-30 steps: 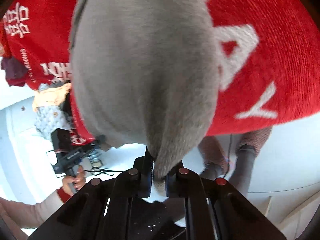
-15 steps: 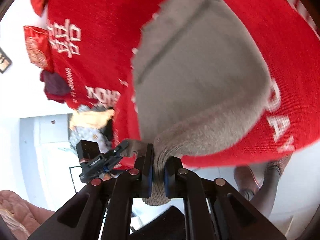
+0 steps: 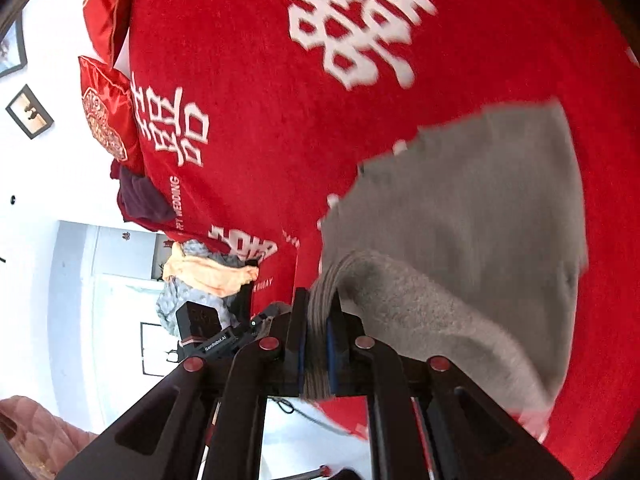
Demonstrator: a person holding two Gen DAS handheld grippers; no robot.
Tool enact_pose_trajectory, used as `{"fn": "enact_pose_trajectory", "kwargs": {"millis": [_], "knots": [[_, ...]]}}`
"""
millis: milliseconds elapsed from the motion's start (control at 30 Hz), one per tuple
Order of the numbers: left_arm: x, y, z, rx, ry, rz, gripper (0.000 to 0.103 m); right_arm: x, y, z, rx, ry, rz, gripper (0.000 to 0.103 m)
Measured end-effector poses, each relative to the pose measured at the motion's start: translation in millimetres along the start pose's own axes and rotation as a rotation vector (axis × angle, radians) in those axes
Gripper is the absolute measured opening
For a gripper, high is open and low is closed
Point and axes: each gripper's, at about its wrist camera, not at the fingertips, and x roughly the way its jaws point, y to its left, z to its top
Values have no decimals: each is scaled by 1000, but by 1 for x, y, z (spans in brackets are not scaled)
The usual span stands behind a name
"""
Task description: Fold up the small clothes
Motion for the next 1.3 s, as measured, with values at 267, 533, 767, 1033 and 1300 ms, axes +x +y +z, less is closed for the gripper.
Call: {"fn": "enact_pose_trajectory", "kwargs": {"millis": [267, 533, 767, 1033, 1300], "knots": [[76, 10, 72, -23, -47, 167, 15, 42, -53, 106, 23, 49, -128, 8], [81, 12, 78, 59, 31, 312, 58, 58, -75, 87, -125, 232, -391, 31], [102, 14, 82, 162, 161, 335, 69, 81, -79, 98, -186, 294, -423, 42], [138, 3, 81, 288, 291, 309, 69, 109, -83, 110, -245, 366, -433, 42], [140, 4, 80, 305, 328, 296, 69, 102, -91, 111, -217, 364, -438, 45]]}}
